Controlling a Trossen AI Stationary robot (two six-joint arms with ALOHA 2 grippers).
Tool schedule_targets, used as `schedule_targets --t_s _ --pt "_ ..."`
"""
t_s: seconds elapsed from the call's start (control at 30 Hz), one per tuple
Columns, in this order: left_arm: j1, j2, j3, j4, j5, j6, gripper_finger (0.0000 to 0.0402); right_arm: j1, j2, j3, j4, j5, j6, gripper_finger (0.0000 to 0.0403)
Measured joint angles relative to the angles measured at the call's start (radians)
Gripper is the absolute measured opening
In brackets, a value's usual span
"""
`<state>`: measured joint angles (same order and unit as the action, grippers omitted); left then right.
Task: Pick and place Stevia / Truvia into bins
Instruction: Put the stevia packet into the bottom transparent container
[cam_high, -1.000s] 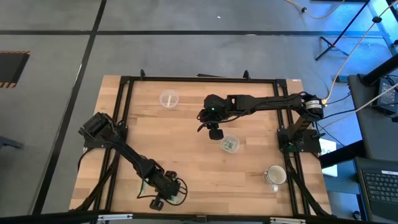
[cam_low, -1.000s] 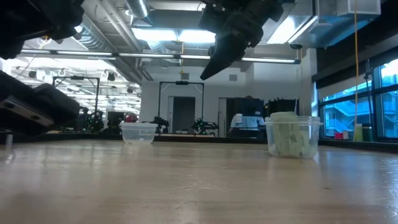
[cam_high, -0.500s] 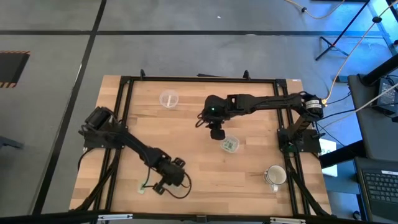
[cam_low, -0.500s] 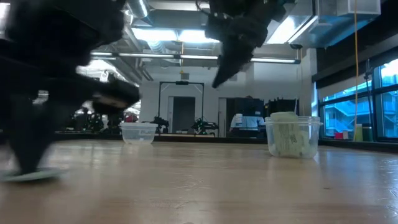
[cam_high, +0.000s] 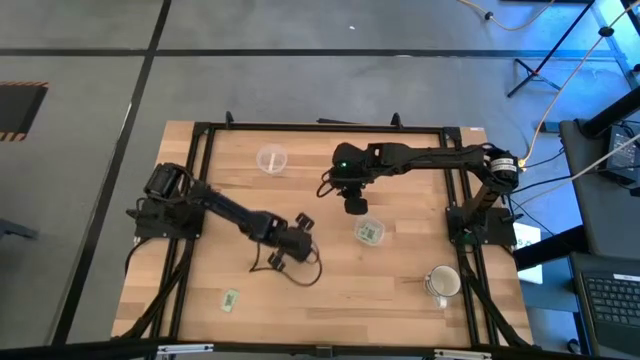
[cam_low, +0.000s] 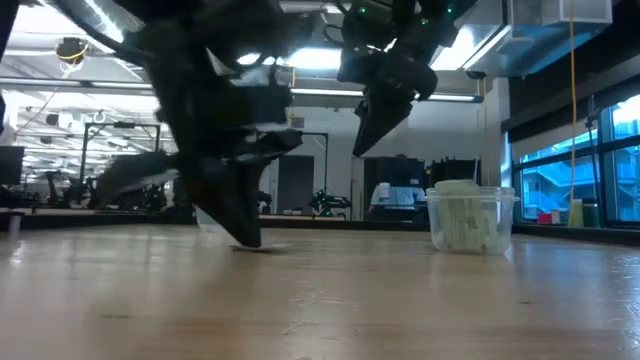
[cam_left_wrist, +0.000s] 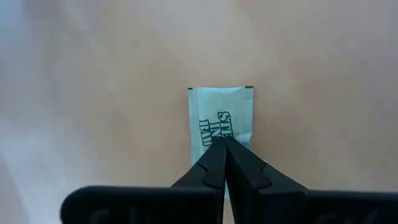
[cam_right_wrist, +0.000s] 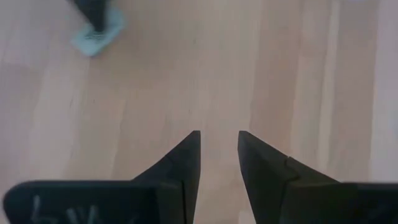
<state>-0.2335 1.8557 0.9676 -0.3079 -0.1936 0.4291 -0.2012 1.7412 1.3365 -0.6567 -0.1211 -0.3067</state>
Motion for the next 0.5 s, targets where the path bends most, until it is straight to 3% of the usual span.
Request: schedule_targets --t_s 0.23,0.37,0.5 --pt "0.143 0.000 0.000 -0.004 0.022 0.054 0.0002 0.002 0.000 -0.001 -0.006 -0.015 -0.104 0.0111" --pt "0.209 -0.001 0.000 -0.003 0.134 0.046 0.0001 0.005 -0.001 -0.046 0.002 -0.076 -0.203 0.0111" --pt "0.247 -0.001 0.000 -0.001 0.220 0.046 0.0002 0.020 -0.001 -0.144 0.125 0.008 -0.282 0.0102"
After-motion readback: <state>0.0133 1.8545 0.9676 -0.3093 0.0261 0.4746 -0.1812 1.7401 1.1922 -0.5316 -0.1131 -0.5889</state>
